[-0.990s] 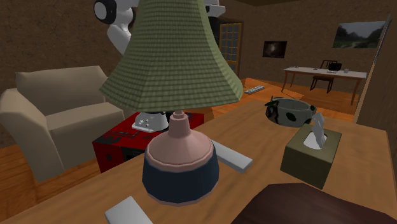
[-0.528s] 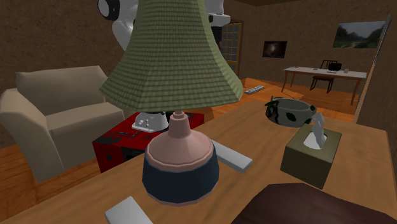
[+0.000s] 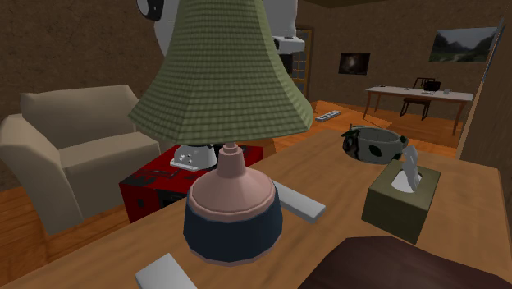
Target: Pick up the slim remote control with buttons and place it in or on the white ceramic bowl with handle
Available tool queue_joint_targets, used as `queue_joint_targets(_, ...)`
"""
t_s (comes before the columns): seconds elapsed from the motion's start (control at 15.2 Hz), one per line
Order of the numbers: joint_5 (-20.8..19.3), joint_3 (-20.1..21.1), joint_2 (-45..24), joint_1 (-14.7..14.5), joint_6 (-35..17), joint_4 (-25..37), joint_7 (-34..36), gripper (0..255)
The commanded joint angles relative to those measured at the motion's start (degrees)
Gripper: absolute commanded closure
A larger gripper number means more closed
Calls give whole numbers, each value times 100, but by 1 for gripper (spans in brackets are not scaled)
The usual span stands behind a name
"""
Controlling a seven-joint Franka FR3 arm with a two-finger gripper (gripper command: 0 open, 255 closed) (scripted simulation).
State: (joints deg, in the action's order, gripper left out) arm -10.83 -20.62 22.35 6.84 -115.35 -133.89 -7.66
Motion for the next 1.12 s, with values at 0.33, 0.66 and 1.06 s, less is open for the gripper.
queue_joint_targets(0.33,464,-693,-1390,100,-640,664,-783,0)
queue_joint_targets(0.66,1139,-1036,-2512,277,-924,1317,-1490,0)
queue_joint_targets(1.06,1833,-1076,-3549,654,-1069,1980,-2098,0)
